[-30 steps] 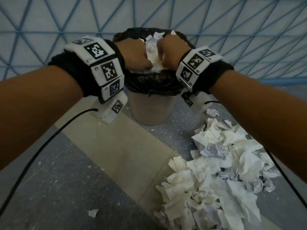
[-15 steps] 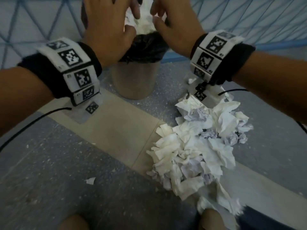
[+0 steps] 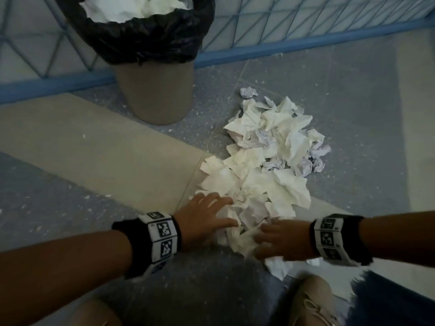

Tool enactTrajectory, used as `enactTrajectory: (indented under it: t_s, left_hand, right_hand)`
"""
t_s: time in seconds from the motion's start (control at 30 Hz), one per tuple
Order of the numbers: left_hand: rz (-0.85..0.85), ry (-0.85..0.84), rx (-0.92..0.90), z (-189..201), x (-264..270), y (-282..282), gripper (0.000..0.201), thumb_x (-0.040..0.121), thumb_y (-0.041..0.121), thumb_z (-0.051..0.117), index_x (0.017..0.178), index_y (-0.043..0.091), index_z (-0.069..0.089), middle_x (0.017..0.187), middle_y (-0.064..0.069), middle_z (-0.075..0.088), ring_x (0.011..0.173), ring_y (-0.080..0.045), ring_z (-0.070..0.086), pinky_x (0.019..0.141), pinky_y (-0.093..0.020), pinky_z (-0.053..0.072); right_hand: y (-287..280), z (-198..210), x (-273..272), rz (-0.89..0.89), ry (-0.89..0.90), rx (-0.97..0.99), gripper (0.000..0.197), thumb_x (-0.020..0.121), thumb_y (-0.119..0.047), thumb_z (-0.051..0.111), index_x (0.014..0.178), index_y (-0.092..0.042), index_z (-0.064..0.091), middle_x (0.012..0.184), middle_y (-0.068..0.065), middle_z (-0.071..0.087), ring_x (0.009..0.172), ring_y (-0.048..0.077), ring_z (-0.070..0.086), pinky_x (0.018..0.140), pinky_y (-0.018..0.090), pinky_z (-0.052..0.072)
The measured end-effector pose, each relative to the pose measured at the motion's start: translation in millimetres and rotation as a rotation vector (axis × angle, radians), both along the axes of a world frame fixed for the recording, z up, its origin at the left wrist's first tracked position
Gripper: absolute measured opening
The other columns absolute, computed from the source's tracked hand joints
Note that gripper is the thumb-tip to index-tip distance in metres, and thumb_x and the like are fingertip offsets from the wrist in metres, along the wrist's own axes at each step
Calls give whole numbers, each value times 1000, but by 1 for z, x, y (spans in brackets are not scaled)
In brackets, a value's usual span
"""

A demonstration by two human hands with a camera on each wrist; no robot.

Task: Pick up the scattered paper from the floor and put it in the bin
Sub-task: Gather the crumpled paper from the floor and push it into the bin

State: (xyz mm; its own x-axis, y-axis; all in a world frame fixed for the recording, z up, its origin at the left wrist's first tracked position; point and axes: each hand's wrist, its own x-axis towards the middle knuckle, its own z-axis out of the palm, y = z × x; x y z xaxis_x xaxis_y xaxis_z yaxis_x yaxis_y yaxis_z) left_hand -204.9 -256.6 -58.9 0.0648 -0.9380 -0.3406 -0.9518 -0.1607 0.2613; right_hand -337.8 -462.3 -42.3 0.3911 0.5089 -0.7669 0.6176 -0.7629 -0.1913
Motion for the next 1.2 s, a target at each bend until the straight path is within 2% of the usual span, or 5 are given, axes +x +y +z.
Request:
enactTrajectory:
  t_s: [0.1, 0.3, 0.43, 0.6, 1.2]
  left_hand:
    - [-58, -5, 146, -15, -17, -3, 69, 80, 41, 62, 139, 45, 26, 158, -7, 6, 142, -40, 14, 111, -60, 24]
    - [67, -3, -9, -30, -6, -20, 32, 67, 35, 36, 84, 33, 63, 87, 3, 71, 67, -17, 67, 45, -19, 54]
    - [408, 282, -191, -14, 23, -27, 29, 88, 26, 56, 115, 15, 59, 117, -6, 58, 108, -22, 56, 90, -26, 46]
    - [776, 601, -282, 10, 48, -18, 61, 84, 21, 65, 135, 22, 30, 113, -4, 52, 101, -21, 56, 81, -21, 39]
    - [880, 591, -1273, 212, 138, 19, 29, 77, 15, 67, 96, 31, 51, 99, 6, 59, 90, 0, 58, 82, -15, 50]
  right_hand:
    - [-4, -22, -6, 73, -166, 63, 51, 59, -31, 80, 105, -33, 58, 103, -1, 66, 85, 16, 66, 66, 28, 59]
    - [-8, -22, 29, -18, -522, 266, 10, 70, -25, 61, 74, -30, 69, 98, 0, 71, 96, 20, 55, 72, 25, 56]
    - [7, -15, 50, -318, -496, 152, 11, 62, -21, 73, 71, -25, 69, 118, 11, 65, 108, 36, 60, 82, 44, 57]
    - [18, -8, 79, -500, -244, 153, 24, 87, -7, 46, 109, -6, 58, 124, 15, 52, 115, 30, 46, 95, 38, 42]
    - [7, 206, 219, -960, -708, 1205, 12, 63, -36, 63, 72, -38, 56, 72, -14, 56, 69, 1, 50, 66, 17, 43]
